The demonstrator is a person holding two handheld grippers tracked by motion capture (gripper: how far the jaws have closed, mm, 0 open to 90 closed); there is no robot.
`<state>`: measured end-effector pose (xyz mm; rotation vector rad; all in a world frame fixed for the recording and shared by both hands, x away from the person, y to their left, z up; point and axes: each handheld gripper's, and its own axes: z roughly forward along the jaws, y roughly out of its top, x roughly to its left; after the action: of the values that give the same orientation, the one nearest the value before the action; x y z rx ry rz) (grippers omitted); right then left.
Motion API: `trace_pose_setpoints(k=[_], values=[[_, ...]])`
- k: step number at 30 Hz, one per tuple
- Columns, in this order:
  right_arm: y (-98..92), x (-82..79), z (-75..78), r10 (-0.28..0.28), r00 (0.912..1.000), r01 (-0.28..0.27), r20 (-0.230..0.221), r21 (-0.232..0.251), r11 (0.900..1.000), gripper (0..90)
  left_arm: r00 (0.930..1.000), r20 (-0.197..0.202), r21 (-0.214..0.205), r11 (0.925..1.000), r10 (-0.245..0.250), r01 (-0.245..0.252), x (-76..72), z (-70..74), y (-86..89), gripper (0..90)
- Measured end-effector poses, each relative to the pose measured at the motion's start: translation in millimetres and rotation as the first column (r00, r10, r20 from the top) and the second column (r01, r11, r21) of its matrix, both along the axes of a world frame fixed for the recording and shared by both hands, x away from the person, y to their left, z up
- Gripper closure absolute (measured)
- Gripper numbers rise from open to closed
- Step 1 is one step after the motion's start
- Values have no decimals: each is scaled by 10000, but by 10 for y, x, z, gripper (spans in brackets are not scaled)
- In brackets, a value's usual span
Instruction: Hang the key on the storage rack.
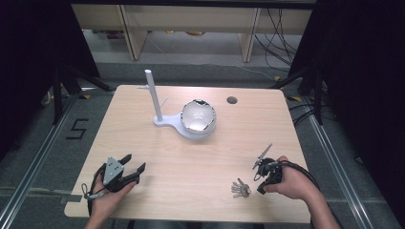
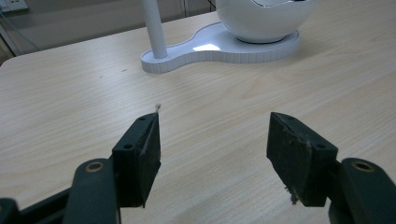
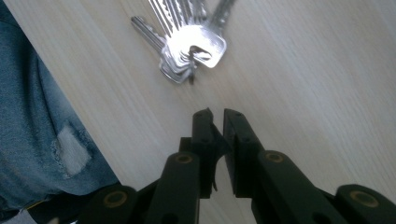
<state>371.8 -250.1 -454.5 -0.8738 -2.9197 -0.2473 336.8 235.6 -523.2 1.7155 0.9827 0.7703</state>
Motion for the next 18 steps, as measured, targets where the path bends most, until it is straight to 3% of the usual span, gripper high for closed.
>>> trace_pose_setpoints(k=[11, 12, 14, 15, 18], values=[[256, 15, 10, 275, 9986, -315, -456, -884, 9956, 827, 10000, -45, 80, 10000, -7, 8, -11, 7, 1, 349], [265, 33, -7, 477, 9976, -516, -497, -810, 9954, 824, 10000, 22, 38, 10000, -9, 9, -6, 2, -3, 349], [302, 29, -21, 225, 9981, -283, -573, -1037, 9942, 815, 10000, 25, 38, 10000, -17, 17, -4, 1, -3, 349], [304, 44, -35, 478, 9972, -533, -574, -983, 9937, 811, 10000, 38, 1, 10000, -29, 29, -3, -1, -4, 349], [337, 54, -58, 492, 9966, -560, -658, -1053, 9929, 807, 10000, 63, -22, 10000, -32, 32, -2, -2, -2, 349]])
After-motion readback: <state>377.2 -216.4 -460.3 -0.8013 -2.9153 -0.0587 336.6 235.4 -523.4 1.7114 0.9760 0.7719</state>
